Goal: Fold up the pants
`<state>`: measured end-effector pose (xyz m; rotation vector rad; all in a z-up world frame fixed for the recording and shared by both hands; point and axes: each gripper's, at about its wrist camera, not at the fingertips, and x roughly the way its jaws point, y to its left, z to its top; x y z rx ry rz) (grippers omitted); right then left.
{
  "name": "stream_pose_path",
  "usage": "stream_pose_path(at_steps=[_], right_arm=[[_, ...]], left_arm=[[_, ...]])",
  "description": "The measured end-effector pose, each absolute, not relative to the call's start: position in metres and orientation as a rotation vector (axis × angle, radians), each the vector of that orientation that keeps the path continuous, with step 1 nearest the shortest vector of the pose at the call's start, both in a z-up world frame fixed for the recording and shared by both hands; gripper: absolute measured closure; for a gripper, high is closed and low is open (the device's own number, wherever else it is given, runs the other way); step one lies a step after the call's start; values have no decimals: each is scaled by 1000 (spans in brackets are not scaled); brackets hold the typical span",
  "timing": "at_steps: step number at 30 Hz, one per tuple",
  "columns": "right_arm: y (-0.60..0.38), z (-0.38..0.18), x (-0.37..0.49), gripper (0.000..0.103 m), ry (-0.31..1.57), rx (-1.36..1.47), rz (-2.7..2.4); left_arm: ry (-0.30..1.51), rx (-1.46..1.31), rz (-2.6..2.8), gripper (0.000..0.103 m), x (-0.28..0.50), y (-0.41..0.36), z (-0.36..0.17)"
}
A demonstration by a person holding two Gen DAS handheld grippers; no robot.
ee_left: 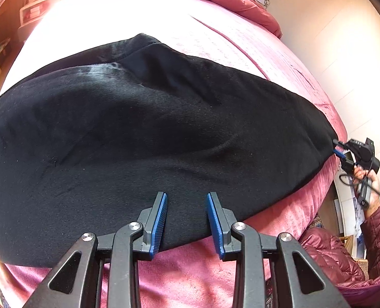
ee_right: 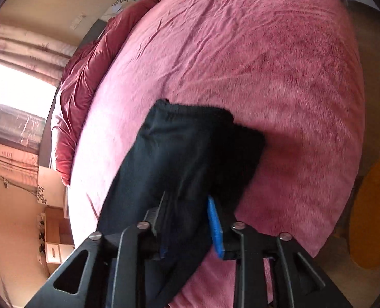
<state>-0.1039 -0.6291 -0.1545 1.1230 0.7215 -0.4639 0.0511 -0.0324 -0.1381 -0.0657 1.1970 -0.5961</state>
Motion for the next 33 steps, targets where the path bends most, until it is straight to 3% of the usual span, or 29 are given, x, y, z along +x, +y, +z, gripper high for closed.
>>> stream_pose_path(at_steps=[4,7,11,23,27,33], right_arm=[[-643,-146,-100,69,718,1125,-505],[-646,-134,-94,95,742,1062,-538],[-644,-106,-99,96,726,977,-514],[-671,-150,-106,95,923,928,-646],[-666,-136,-116,84,886,956,-624],[-618,-122,-131,76,832,1066,-360]], left_arm=[[1200,-58,-599,70,50,-39,-138],[1199,-54,-602,70,50,-38,-138],[1191,-56,-617,70,49,-37,-136],[1185,-46,-738,71,43,-47,-129],[1168,-15,-779,71,39,-57,-124],[1149,37,-845,69,32,-73,-124]])
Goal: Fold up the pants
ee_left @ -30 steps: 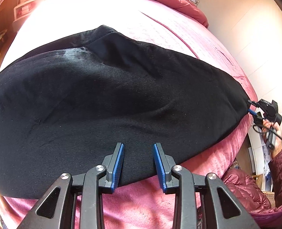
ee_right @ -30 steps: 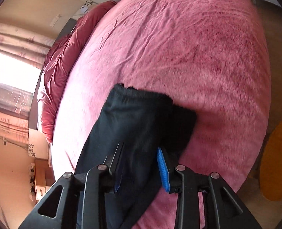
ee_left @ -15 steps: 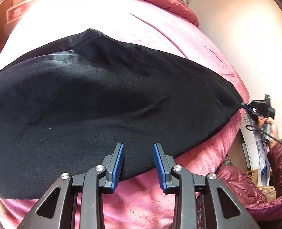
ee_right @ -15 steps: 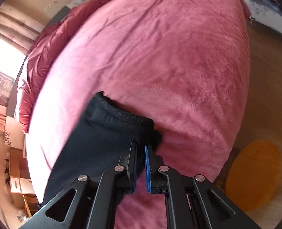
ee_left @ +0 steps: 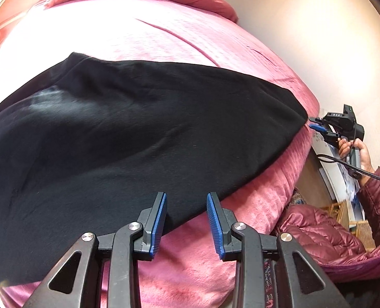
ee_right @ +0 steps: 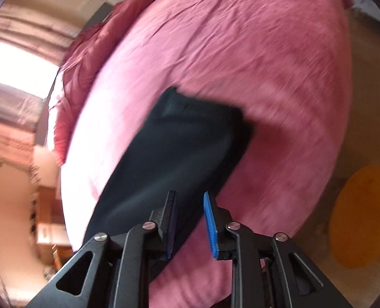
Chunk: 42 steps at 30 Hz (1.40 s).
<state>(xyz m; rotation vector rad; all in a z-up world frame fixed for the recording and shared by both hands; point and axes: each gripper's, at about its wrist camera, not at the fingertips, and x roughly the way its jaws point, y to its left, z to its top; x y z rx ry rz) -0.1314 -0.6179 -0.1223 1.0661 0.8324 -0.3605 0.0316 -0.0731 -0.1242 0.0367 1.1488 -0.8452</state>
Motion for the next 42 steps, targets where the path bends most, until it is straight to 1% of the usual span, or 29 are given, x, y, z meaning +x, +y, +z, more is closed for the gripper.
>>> stream_pose_path(at_steps=[2,3,9,12,13,14,16,17,18,21,25,29,30,31,32,36,37,38,42], right_arm=[[-598,-129,-129,66,841,1118,-274],[-588,-133,-125,65,854,1130,-245],[-554,-154,-101,65,922,1138,-201],[-543,-155,-97,76,959,1094,-214],[-541,-159,-94,87,966,1078,-216],[-539,-157,-93,93,977,1052,-222],[-535,-149,-92,95,983,1002,-227],[-533,-141,-93,96,976,975,-220],[-537,-135,-93,96,966,949,-213],[-535,-122,-99,96,967,877,-222],[-539,-155,-99,96,1052,896,-274],[-547,-168,-106,92,1015,990,-253],[-551,-166,-111,89,1009,998,-243],[-556,-163,-118,80,999,1004,-240],[-561,-158,-125,75,980,1002,-250],[-593,-139,-146,75,865,1033,-354],[-605,-136,-150,72,843,1043,-403],[-618,-135,-154,66,818,1059,-453],[-661,-138,-160,66,725,1146,-593]], left_arm=[[1149,47,-868,67,29,-81,-126],[1155,50,-879,67,29,-84,-128],[1186,73,-939,66,24,-98,-139],[1177,97,-960,68,21,-102,-143],[1177,105,-963,68,20,-104,-145],[1179,109,-966,71,20,-105,-147],[1175,130,-956,85,20,-106,-150],[1171,141,-945,97,20,-106,-150],[1171,133,-942,100,21,-104,-150],[1177,94,-966,102,21,-93,-149],[1214,103,-968,102,18,-85,-155],[1238,9,-964,102,19,-73,-153],[1235,-40,-964,99,21,-67,-152],[1226,-89,-959,96,23,-61,-149],[1221,-134,-950,91,26,-56,-147],[1171,-237,-877,84,35,-38,-136],[1154,-247,-857,83,35,-36,-133],[1138,-255,-836,82,35,-33,-131],[1101,-250,-766,78,34,-27,-125]])
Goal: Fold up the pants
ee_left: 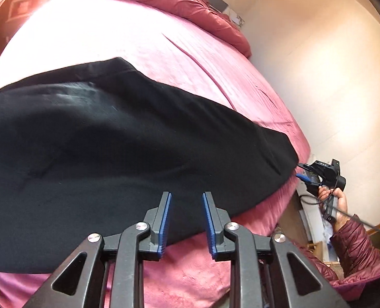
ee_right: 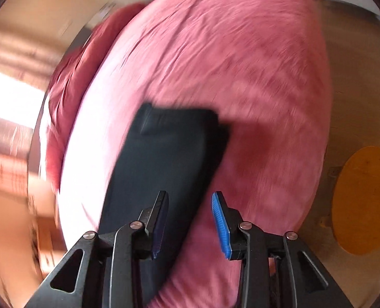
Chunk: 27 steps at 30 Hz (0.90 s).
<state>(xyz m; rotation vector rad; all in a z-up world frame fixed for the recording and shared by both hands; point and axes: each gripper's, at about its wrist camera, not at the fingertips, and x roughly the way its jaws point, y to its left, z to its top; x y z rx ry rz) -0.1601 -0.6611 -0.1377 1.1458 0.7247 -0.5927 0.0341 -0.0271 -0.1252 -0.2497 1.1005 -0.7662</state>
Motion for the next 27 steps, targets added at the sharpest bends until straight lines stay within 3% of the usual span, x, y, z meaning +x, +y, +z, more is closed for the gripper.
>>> stream_pose_path(at_steps=[3,5,15,16,17,18,22,25,27], right_arm=[[-684,-139,-162,73,718,1146,-668],[-688,-139,-154,95,747,1117,-678],[-679,-141,-133,94,875,946,-708],[-681,-139,-135,82,883,937,-706],[-681,-135,-143,56,890,925,-714],[-677,-131,-143,50,886,916,-720],[-661,-98,-153,48,838,831,-691],[-636,-74,-145,31,793,809,-551],[-612,-65,-124,29,822,793,-403]], left_arm=[[1120,-245,-743,78,36,-23,-128],[1128,-241,-728,78,36,-23,-131],[1132,-248,-628,77,47,1,-134],[1127,-249,-620,77,46,3,-132],[1121,-249,-609,76,47,4,-132],[1113,-244,-590,74,46,6,-131],[1082,-232,-521,71,50,19,-123],[1063,-211,-496,71,52,25,-118],[1054,-209,-488,69,54,28,-117]])
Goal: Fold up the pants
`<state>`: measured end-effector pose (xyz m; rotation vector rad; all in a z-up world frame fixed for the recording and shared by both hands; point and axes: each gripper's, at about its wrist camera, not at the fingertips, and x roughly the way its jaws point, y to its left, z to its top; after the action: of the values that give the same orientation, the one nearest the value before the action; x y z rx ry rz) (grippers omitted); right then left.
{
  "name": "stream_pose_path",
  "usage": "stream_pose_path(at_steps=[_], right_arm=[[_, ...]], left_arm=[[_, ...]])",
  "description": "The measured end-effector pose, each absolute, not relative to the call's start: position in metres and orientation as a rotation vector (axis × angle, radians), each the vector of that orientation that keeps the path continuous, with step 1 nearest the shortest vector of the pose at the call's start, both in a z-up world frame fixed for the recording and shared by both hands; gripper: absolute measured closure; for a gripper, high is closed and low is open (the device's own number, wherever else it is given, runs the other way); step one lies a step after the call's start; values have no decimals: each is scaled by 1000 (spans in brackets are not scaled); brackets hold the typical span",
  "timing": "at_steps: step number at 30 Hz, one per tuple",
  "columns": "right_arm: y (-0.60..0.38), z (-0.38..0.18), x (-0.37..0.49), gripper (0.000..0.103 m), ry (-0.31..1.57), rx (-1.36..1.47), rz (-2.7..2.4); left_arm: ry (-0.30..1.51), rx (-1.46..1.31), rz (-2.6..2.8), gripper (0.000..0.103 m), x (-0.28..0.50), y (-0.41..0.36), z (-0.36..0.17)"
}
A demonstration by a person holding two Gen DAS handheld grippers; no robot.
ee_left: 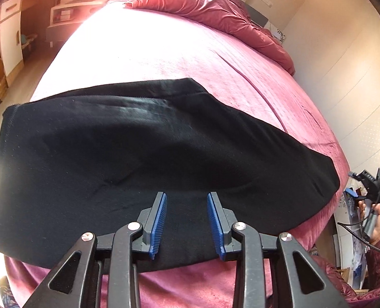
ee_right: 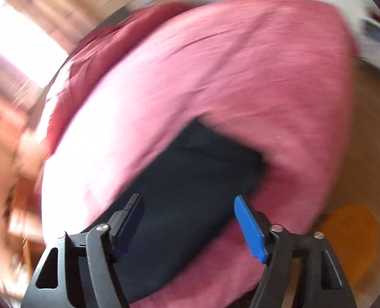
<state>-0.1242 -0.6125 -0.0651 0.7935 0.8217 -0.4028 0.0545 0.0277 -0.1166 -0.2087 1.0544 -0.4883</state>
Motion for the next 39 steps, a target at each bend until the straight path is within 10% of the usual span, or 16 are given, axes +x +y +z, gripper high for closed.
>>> stream_pose_path(at_steps=[4,9,24,27,29,39], right_arm=[[-531,-53,-51,29,950,626,-67],[-425,-48,40,65,1035,524,269],[-231,-136,215,65,1357,350,605],[-221,-136,227,70,1384,319,614],[-213,-135,230,95,1391,287,641],[-202,-128,229,99,1316,114,529]], left_arm=[[1046,-199,-486,69,58,30,-114],[1056,-173,-474,69,62,28,-115],[1010,-115,-494,69,80,26,-121],[1008,-135,-501,69,85,31,-124],[995,-137,-508,69,86,32,-122],[1083,-111,-431,70,121,32,-151]])
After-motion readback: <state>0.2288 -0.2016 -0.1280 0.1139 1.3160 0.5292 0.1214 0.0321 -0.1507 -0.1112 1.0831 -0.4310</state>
